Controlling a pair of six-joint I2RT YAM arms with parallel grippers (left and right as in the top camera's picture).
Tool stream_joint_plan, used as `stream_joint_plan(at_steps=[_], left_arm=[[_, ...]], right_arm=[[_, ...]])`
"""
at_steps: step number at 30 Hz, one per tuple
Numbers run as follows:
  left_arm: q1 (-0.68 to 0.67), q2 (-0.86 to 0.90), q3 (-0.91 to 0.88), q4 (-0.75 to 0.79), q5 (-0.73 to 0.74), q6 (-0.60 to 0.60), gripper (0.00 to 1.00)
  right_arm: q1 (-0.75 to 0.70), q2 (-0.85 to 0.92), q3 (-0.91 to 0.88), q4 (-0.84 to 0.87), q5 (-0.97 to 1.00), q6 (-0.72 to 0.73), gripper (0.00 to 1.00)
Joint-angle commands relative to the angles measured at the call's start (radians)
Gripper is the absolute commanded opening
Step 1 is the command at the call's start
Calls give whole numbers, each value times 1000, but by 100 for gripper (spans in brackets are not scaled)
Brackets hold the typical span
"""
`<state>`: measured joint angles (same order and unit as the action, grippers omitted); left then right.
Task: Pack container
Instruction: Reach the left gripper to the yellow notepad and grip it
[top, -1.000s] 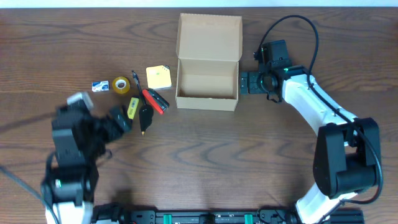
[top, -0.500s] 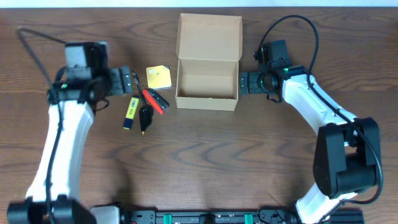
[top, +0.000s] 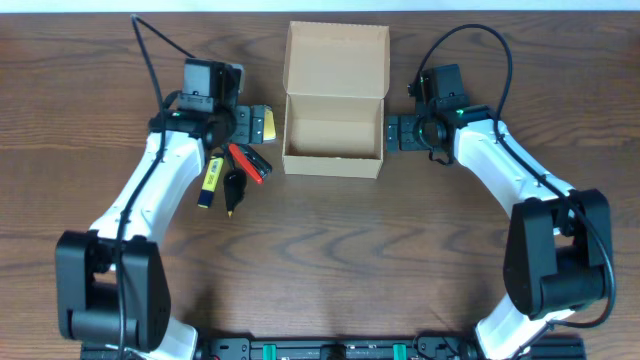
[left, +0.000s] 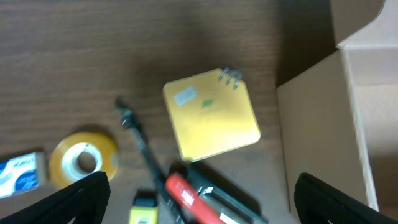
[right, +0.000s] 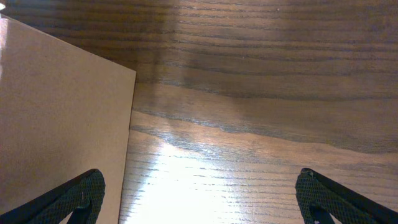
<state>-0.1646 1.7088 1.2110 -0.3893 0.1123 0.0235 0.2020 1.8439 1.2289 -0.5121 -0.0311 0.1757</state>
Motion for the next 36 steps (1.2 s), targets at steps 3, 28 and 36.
stream_joint_plan(at_steps=[3, 28, 36], left_arm=[[2, 63, 51, 36, 73, -31, 96], [-7, 324, 166, 77, 29, -98, 96], [-7, 332, 166, 110, -16, -82, 96]], right_arm=[[-5, 0, 0, -1, -6, 11, 99], [-5, 0, 0, -1, -6, 11, 99], [-5, 0, 0, -1, -6, 11, 99]])
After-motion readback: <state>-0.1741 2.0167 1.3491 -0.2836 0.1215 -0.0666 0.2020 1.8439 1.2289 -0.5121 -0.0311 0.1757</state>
